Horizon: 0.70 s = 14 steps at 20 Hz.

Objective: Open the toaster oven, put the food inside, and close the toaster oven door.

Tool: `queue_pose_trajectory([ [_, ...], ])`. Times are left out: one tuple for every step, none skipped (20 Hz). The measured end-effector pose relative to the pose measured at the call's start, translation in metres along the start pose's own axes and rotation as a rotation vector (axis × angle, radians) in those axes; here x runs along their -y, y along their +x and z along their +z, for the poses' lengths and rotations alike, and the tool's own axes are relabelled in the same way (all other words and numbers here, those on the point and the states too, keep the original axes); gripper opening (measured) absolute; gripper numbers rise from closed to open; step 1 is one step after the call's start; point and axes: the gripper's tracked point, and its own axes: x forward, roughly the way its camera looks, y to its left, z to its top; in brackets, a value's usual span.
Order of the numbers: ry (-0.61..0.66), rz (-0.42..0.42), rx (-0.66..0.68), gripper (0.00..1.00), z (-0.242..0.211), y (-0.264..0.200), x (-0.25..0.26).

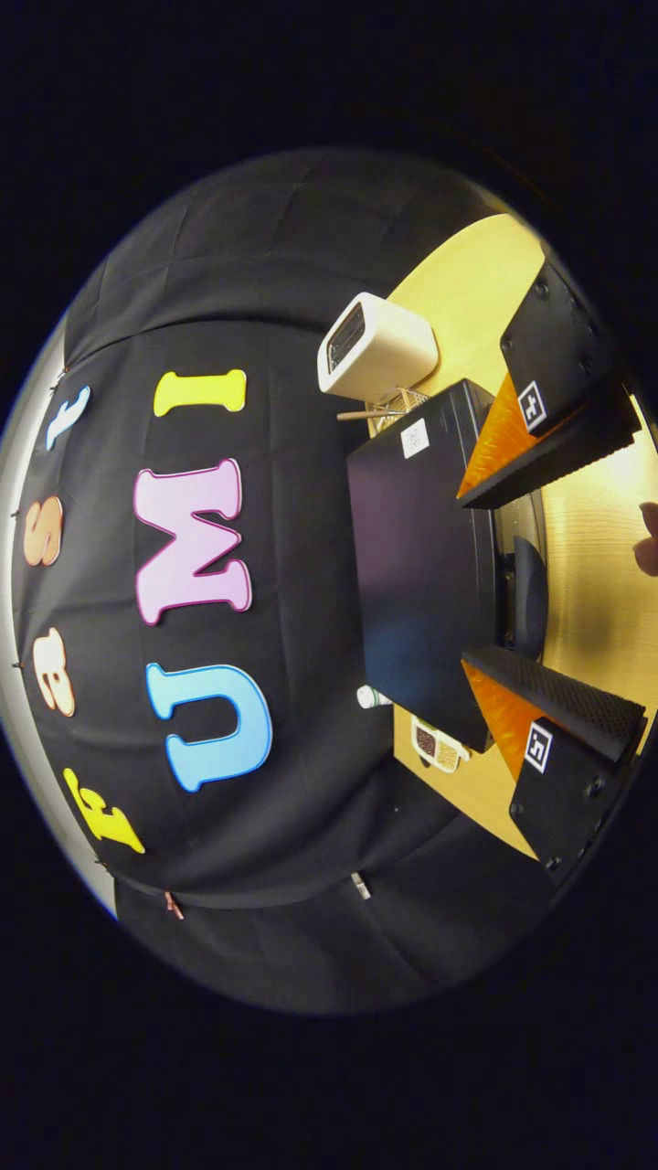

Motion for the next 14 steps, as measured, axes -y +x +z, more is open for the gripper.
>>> queue_pose_trajectory([
  [-0.003,-0.001,-0.021,0.99,-0.008,0.007,-0.003],
  [-0.007,-0.004,-0.041,0.99,-0.015,0.014,-0.006],
  [-0.010,-0.009,-0.059,0.99,-0.022,0.020,-0.007],
  [-0.014,-0.014,-0.085,0.99,-0.029,0.026,-0.008],
  [-0.016,-0.020,-0.106,0.99,-0.036,0.031,-0.009],
  [-0.019,-0.029,-0.128,0.99,-0.042,0.036,-0.008],
  [-0.022,-0.040,-0.145,0.99,-0.047,0.037,-0.007],
  [-0.030,-0.056,-0.133,0.99,-0.044,0.039,-0.005],
  [-0.030,-0.076,-0.140,0.99,-0.048,0.037,-0.003],
  [-0.035,-0.091,-0.137,0.97,-0.045,0.039,-0.003],
  [-0.046,-0.094,-0.141,0.97,-0.046,0.039,-0.004],
  [-0.058,-0.097,-0.141,0.97,-0.047,0.039,-0.004],
  [-0.082,-0.097,-0.147,0.98,-0.051,0.036,-0.005],
  [-0.094,-0.104,-0.156,0.99,-0.056,0.033,-0.002],
])
